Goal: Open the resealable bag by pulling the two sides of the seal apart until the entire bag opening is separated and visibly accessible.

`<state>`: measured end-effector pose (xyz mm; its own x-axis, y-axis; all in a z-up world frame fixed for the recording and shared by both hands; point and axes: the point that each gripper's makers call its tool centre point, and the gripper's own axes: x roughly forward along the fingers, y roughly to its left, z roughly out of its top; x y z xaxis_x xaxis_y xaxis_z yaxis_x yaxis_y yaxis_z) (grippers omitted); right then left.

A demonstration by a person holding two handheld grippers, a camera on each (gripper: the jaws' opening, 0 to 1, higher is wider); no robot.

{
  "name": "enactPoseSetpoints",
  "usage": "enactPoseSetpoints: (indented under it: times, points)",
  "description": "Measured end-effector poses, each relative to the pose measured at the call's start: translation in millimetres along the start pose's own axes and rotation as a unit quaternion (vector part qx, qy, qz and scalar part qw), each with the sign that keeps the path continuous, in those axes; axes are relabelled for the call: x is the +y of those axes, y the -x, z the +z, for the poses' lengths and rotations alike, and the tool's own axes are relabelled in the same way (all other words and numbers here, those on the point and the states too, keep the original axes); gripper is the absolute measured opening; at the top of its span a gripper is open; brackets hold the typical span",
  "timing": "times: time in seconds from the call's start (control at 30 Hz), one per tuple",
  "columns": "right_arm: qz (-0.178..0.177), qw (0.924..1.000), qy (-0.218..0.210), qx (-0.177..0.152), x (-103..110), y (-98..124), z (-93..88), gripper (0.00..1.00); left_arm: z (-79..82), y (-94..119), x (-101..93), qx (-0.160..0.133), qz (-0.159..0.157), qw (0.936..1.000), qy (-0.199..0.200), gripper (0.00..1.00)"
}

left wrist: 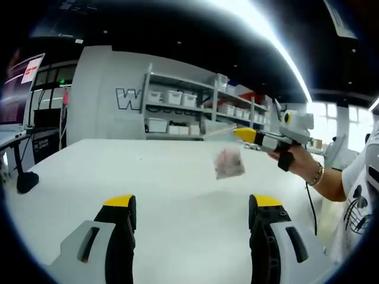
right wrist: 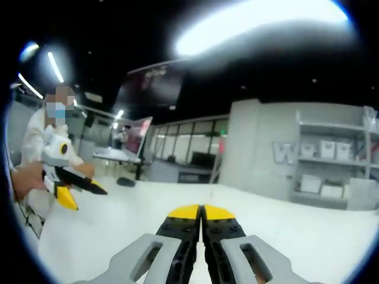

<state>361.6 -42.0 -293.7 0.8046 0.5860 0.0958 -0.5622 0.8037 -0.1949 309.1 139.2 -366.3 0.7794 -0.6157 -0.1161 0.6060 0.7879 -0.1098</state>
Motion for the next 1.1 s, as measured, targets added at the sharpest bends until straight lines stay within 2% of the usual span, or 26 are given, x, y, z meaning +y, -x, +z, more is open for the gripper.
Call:
enactPoseSetpoints:
  times: [0.27,0.73,1.1]
  points:
    - [0.007,0.9999,-0.004,-0.011,10.6,16.0,6.5,0.0,-2.0,1.4,-4.0,0.002,-0.001,1.0,-0.001,0.77]
    - [0.016,0.9996,-0.024,-0.001,9.7,35.7,-6.4,0.0,-3.2,-15.8,-15.8,0.01,-0.013,0.9999,-0.001,0.75]
    - [0.029,0.9994,-0.016,-0.004,15.2,43.1,-2.8,0.0,-5.8,-23.7,-24.1,0.021,-0.028,0.9994,-0.004,0.74]
